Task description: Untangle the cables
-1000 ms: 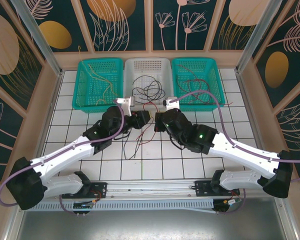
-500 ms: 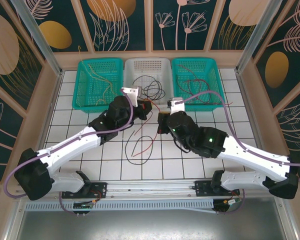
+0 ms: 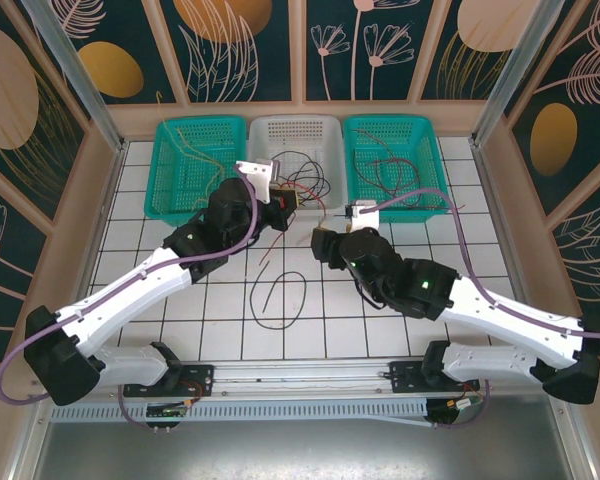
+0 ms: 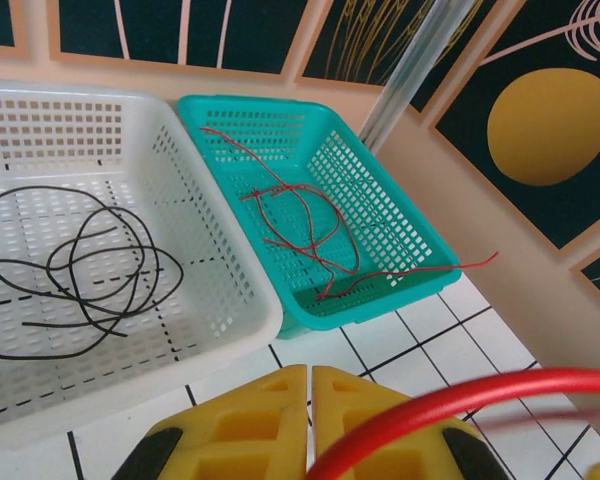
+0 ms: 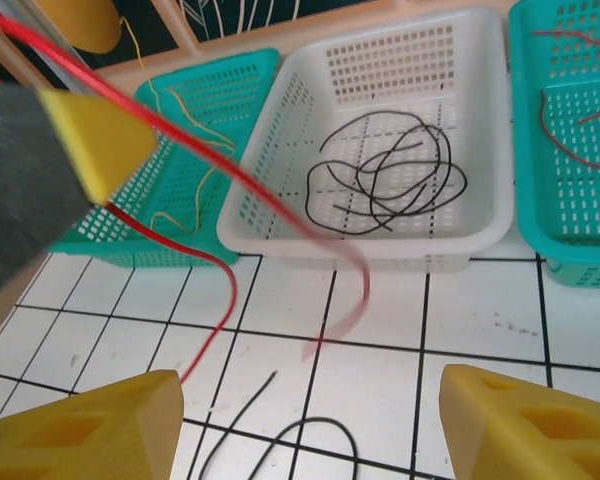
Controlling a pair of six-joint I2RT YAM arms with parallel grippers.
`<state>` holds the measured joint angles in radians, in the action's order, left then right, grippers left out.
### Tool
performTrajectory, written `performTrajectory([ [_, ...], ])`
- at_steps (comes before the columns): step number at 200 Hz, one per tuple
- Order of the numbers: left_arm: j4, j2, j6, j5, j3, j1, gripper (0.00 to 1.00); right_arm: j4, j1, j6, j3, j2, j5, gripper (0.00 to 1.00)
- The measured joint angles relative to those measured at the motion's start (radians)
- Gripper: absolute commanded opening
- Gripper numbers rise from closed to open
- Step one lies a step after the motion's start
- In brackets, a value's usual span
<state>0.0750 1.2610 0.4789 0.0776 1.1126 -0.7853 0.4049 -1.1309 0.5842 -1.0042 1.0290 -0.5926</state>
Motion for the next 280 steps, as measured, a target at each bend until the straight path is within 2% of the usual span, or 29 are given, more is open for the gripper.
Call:
performTrajectory([
  [59, 0.061, -0.011, 0.031, -0.013, 0.049, 0.000, 0.00, -0.067, 0.079, -0.002, 0.013, 0.071, 0.083, 0.71],
  [97, 0.079, -0.011, 0.051, -0.048, 0.064, 0.000, 0.00, -0.121, 0.145, -0.018, 0.030, 0.077, 0.142, 0.64],
  [112, 0.087, -0.011, 0.060, -0.063, 0.069, 0.000, 0.00, -0.154, 0.168, -0.036, 0.044, 0.074, 0.174, 0.58],
  [133, 0.094, -0.011, 0.072, -0.082, 0.076, 0.000, 0.00, -0.191, 0.188, -0.046, 0.058, 0.073, 0.195, 0.33],
  [145, 0.095, -0.011, 0.076, -0.094, 0.077, 0.000, 0.00, -0.199, 0.193, -0.060, 0.059, 0.073, 0.202, 0.14],
  [159, 0.100, -0.011, 0.076, -0.099, 0.079, 0.000, 0.00, -0.202, 0.195, -0.061, 0.060, 0.073, 0.201, 0.00],
  [197, 0.148, -0.006, 0.066, -0.090, 0.087, 0.000, 0.00, -0.187, 0.198, -0.056, 0.063, 0.044, 0.163, 0.00],
  [222, 0.187, 0.006, 0.027, -0.045, 0.094, 0.000, 0.00, -0.129, 0.220, -0.055, 0.049, 0.003, 0.125, 0.00],
  [235, 0.203, 0.018, 0.006, -0.010, 0.094, 0.000, 0.09, -0.071, 0.237, -0.059, 0.006, 0.001, 0.110, 0.00],
  [254, 0.238, 0.059, -0.030, 0.029, 0.109, 0.000, 0.36, 0.007, 0.272, -0.081, -0.094, 0.013, 0.085, 0.00],
  [280, 0.278, 0.133, -0.061, 0.085, 0.162, 0.000, 0.58, 0.070, 0.372, -0.108, -0.237, 0.036, 0.071, 0.00],
])
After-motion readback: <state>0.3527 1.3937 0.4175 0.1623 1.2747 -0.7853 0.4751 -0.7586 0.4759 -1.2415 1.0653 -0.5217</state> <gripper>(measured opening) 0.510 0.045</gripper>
